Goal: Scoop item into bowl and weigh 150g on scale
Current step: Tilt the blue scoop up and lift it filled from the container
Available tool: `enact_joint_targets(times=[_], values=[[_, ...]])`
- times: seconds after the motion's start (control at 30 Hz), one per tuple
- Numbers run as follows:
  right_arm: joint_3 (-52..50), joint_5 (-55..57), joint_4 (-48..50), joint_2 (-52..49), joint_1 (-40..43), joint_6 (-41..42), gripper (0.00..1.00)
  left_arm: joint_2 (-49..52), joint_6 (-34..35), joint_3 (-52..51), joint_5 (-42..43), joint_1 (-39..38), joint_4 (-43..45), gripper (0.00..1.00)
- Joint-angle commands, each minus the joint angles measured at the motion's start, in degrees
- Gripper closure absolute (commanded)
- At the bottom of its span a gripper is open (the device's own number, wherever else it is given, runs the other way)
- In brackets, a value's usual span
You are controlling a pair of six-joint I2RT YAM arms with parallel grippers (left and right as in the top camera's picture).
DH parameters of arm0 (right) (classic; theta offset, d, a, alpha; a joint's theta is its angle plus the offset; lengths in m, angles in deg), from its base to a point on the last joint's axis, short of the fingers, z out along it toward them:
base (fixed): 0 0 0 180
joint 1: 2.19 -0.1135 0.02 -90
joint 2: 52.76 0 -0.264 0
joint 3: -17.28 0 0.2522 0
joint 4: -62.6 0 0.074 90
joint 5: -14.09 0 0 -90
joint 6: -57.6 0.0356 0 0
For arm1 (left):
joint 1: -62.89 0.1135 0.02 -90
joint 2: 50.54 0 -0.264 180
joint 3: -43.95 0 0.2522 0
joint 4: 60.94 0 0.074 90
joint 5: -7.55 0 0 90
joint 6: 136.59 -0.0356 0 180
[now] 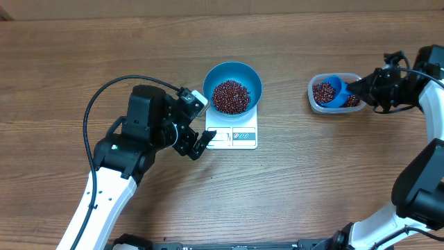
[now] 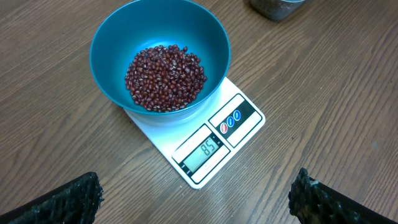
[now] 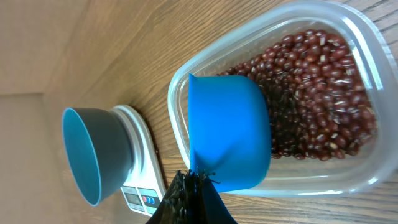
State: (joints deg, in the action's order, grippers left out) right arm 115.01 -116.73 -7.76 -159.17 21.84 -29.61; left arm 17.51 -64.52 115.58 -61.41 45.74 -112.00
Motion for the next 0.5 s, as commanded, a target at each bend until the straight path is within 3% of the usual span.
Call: enact_joint_targets(times=[0.0,0.47], values=[[-0.8,-3.7,-0.3,-0.1,2.2,0.2,0.96,0.1,0.8,1.5,0.9,0.3,0.0,0.01],[-0.8,-9.5,-0.3,-0.1,5.3,-1.3,0.96,0.1,0.8,1.5,0.9,0.3,0.0,0.0]])
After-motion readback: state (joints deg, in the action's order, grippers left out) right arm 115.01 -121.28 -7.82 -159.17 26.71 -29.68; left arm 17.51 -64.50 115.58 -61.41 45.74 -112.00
